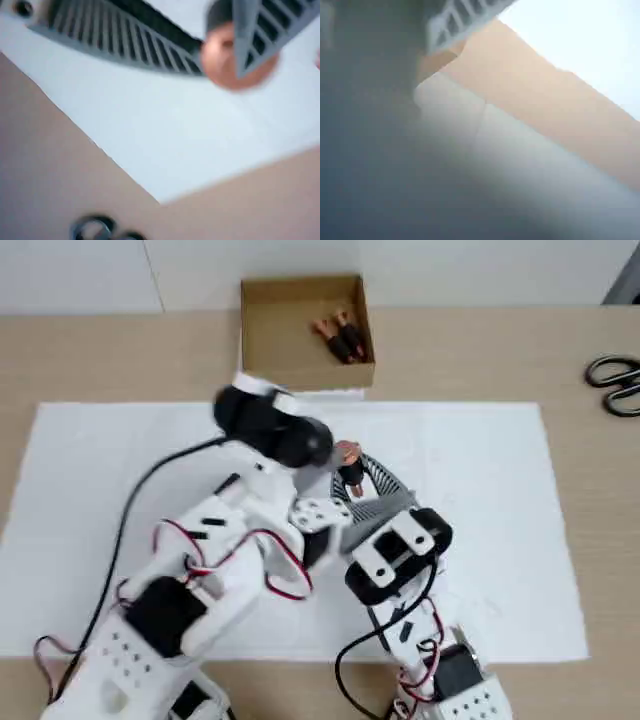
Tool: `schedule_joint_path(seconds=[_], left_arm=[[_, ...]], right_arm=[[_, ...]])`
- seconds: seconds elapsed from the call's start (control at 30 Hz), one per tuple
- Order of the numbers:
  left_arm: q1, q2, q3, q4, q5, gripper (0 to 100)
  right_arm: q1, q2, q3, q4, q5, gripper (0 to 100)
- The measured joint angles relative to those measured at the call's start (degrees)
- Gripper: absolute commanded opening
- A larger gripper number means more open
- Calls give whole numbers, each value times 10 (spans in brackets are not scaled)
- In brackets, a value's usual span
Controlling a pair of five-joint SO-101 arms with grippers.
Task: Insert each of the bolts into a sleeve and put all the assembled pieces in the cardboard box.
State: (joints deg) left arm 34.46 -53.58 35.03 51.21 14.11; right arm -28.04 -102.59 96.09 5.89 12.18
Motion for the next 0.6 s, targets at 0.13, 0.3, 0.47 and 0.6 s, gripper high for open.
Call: schedule_joint_path(seconds=[0.13,0.3,0.47,0.6], left_arm=[[-63,-1,-48,-8,-56,316],[-149,-1,-102,-12,-96,311],[-273,-1,-108,-13,-96,129],[-340,-2,-78,-13,-76,19]], right_arm=[[-1,0,0,0,6,5],[-1,0,0,0,6,5],[-1,0,0,0,6,5],[-1,0,0,0,6,5]])
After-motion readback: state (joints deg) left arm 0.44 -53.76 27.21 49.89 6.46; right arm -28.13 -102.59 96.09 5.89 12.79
